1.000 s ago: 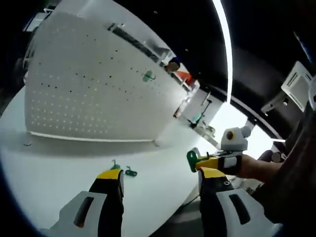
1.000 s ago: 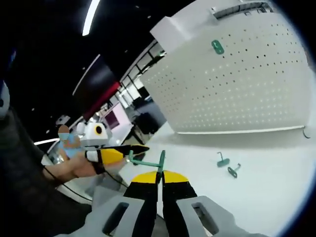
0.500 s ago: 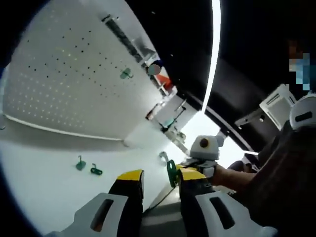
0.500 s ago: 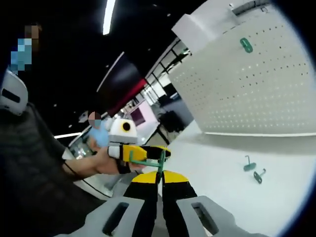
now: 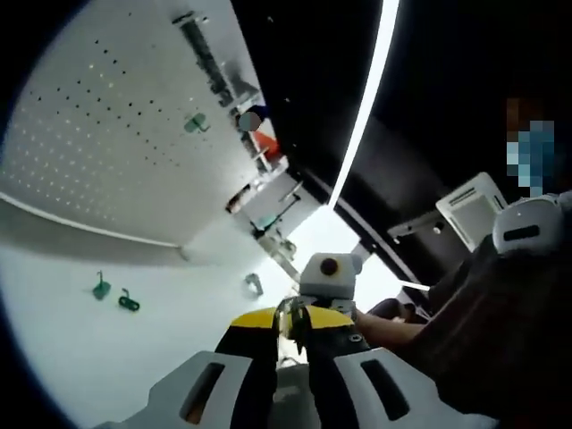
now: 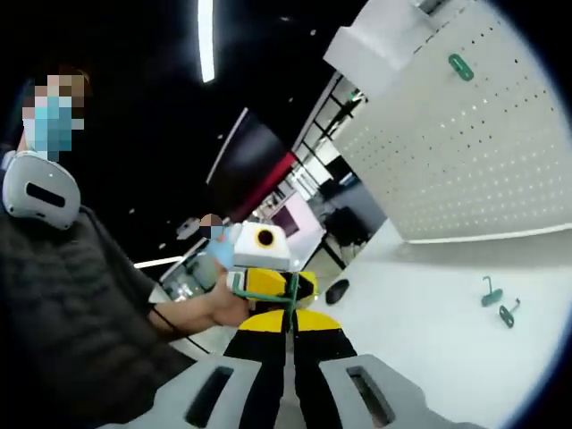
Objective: Insert the hook assembly into the mounting plate slot until the hook locks in place.
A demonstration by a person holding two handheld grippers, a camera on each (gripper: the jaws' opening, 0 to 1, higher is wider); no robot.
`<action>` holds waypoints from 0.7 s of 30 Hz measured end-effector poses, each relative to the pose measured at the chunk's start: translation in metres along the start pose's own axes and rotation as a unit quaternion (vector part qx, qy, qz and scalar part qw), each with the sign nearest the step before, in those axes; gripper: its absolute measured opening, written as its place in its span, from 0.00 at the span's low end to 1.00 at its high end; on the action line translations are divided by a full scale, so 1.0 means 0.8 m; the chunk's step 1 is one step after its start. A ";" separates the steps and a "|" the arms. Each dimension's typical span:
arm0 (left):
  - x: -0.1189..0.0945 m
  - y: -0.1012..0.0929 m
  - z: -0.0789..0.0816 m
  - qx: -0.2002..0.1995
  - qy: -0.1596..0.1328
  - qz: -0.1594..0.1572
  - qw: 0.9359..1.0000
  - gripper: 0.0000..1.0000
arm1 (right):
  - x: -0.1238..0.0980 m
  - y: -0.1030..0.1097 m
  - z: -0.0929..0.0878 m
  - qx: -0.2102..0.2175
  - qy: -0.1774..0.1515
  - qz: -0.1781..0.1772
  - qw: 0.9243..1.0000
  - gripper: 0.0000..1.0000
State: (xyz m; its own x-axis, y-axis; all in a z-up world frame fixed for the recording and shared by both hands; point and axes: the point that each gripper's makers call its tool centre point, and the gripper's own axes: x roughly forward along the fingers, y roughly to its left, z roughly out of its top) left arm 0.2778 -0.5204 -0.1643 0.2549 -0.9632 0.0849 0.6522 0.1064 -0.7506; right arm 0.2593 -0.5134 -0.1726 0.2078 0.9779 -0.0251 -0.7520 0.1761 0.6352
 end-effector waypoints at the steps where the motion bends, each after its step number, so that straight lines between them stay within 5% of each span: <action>1: 0.000 -0.003 0.000 -0.006 -0.001 -0.007 1.000 0.09 | 0.000 0.001 0.001 0.001 -0.002 0.003 1.000 0.00; 11: 0.005 -0.017 -0.004 -0.025 0.008 -0.041 0.999 0.04 | 0.006 0.020 -0.003 0.020 0.005 0.039 0.999 0.00; 21: 0.007 0.010 -0.009 0.016 0.029 0.024 0.999 0.02 | 0.005 -0.013 -0.009 -0.012 0.035 -0.023 0.999 0.03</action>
State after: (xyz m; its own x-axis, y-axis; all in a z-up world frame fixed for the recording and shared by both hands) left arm 0.2796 -0.5269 -0.1745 0.2449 -0.9695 0.0102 0.6636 0.1599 -0.7308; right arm 0.2630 -0.5108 -0.1849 0.2000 0.9738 -0.1082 -0.7576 0.2238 0.6132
